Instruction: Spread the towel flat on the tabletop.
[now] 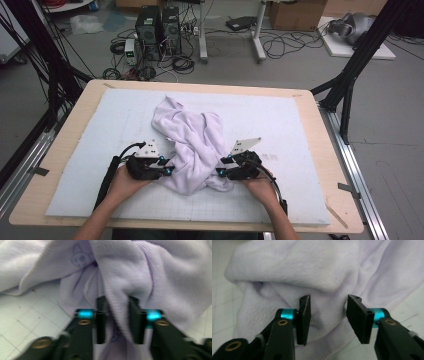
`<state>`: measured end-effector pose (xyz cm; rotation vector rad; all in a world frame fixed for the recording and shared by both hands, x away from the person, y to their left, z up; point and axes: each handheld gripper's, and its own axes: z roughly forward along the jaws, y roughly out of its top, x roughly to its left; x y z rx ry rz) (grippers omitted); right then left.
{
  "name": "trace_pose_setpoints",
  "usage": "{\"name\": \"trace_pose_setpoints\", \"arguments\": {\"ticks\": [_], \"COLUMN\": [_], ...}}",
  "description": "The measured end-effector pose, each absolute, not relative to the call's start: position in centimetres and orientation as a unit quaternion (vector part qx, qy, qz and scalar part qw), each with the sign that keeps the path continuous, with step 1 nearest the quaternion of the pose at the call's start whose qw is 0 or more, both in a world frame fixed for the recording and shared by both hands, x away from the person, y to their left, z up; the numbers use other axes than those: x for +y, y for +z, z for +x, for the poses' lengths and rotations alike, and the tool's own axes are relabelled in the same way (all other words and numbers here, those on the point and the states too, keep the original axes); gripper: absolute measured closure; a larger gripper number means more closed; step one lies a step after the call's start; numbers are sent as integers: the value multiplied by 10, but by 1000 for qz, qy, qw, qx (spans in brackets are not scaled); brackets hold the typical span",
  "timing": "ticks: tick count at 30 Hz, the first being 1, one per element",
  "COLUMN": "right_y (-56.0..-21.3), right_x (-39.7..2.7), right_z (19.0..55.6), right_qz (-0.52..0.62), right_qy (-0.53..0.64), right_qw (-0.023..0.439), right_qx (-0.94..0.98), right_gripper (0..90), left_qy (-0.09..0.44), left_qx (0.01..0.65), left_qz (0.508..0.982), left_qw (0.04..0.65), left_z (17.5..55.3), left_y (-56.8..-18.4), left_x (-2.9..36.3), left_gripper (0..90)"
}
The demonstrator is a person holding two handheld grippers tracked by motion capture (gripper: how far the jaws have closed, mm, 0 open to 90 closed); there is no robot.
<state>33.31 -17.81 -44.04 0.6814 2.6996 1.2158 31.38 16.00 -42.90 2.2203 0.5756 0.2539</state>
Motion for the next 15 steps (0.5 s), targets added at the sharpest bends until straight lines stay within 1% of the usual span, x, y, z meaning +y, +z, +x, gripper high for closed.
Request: {"name": "trace_pose_setpoints", "arguments": {"ticks": [1, 2, 3, 4, 8, 9, 10, 15], "right_y": [-444, -444, -444, -443, -439, -436, -428, -417], "right_x": [-177, -177, -177, -176, -176, -178, -183, -195], "right_z": [332, 331, 331, 330, 326, 323, 316, 300], "right_qz": [219, 216, 216, 209, 201, 200, 195, 190], "right_qy": [405, 405, 405, 404, 400, 403, 415, 431], "right_qw": [42, 42, 42, 42, 52, 53, 63, 69], "right_qx": [887, 887, 887, 890, 893, 892, 886, 879], "right_gripper": [675, 716, 716, 780, 811, 814, 817, 818], "left_qy": [100, 102, 103, 103, 108, 114, 118, 131], "left_qx": [226, 225, 225, 225, 236, 237, 238, 247], "left_qz": [881, 881, 882, 881, 874, 871, 869, 859], "left_qw": [404, 404, 401, 403, 412, 416, 417, 429], "left_z": [313, 312, 310, 309, 299, 293, 289, 262], "left_y": [-429, -429, -429, -429, -425, -421, -419, -409], "left_x": [160, 161, 163, 166, 180, 185, 189, 215], "left_gripper": [833, 841, 841, 852, 858, 860, 860, 863]}}
